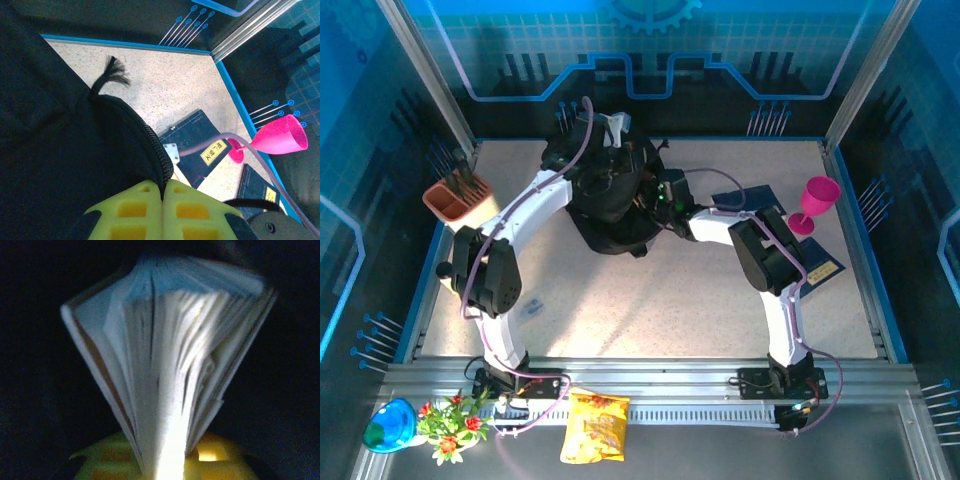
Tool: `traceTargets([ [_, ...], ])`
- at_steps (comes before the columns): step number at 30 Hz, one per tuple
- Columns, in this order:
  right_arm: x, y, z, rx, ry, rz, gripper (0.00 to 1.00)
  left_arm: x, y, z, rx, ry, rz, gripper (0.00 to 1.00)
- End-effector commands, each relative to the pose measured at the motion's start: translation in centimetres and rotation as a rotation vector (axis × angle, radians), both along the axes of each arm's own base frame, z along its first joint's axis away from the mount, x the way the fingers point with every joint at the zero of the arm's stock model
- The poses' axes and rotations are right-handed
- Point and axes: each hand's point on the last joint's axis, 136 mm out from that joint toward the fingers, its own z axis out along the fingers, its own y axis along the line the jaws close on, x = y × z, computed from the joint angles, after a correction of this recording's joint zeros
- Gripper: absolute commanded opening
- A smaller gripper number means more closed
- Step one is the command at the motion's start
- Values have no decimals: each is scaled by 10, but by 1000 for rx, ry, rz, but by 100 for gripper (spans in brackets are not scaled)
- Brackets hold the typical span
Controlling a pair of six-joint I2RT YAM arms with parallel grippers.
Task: Pack the student bag
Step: Place the book in the student bag.
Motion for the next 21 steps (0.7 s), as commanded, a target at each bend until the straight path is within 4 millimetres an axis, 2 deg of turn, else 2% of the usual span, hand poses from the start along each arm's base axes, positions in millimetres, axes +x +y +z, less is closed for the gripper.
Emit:
traceTargets([
  [1,-13,1,99,117,-355,77,11,-10,5,57,-77,-117,-25,2],
  [3,-24,-7,119,150,-423,89,12,-11,9,59,-77,-108,-25,2],
  [6,-36,-13,139,207,-483,100,12,-15,11,62,-75,-96,-33,2],
  [9,-43,-15,150,242,-520,98,12,-19,11,70,-85,-88,-43,2],
  [11,-42,-14,150,236,-517,96,12,-22,9,75,-94,-87,-52,2],
  [13,-36,-12,130,188,-442,85,12,-23,8,79,-109,-83,-60,2],
  [17,-25,-13,55,32,-170,20,14,-25,7,79,-125,-69,-63,2],
  [19,-26,-14,24,-35,-44,12,16,-25,7,78,-124,-66,-60,2],
  [21,-26,-12,6,-88,40,20,19,-25,7,75,-123,-58,-60,2],
])
